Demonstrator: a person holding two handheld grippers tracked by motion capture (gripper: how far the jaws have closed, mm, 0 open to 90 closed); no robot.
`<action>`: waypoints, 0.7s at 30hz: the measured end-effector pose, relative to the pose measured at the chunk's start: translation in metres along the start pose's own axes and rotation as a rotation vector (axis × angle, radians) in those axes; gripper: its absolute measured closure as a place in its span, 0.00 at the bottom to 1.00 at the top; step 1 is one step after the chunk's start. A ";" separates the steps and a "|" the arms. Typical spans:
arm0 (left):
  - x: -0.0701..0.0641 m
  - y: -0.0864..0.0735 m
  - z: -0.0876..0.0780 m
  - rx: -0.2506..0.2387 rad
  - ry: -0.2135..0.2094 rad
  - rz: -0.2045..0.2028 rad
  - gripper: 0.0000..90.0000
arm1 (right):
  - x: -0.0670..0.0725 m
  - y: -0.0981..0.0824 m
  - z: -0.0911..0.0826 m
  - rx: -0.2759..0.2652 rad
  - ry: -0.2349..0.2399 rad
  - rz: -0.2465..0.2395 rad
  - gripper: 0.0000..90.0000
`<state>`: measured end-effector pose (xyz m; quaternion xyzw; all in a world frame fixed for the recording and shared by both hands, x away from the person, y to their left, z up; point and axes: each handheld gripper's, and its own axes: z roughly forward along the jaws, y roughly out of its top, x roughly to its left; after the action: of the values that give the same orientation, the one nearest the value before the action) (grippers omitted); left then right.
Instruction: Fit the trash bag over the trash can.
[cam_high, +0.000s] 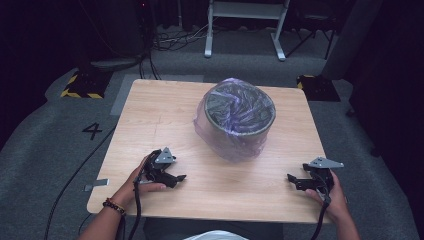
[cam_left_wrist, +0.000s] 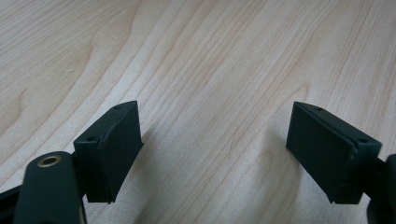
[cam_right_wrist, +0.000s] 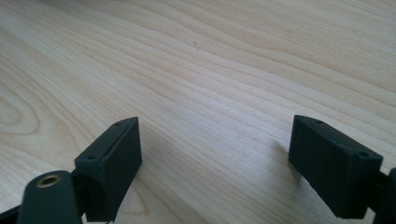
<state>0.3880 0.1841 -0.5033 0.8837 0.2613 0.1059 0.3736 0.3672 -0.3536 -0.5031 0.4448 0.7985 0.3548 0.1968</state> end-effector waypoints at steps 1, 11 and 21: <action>0.000 0.000 0.000 0.001 0.000 0.000 0.20 | -0.001 0.000 0.000 0.000 -0.002 0.006 0.19; 0.000 0.000 0.000 -0.001 -0.001 0.000 0.20 | -0.010 -0.002 -0.002 0.001 -0.086 0.078 0.18; 0.000 0.000 0.000 0.000 0.000 0.000 0.20 | -0.014 -0.002 -0.002 0.000 -0.178 0.157 0.18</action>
<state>0.3879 0.1841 -0.5033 0.8837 0.2613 0.1059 0.3736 0.3724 -0.3673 -0.5034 0.5359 0.7404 0.3282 0.2385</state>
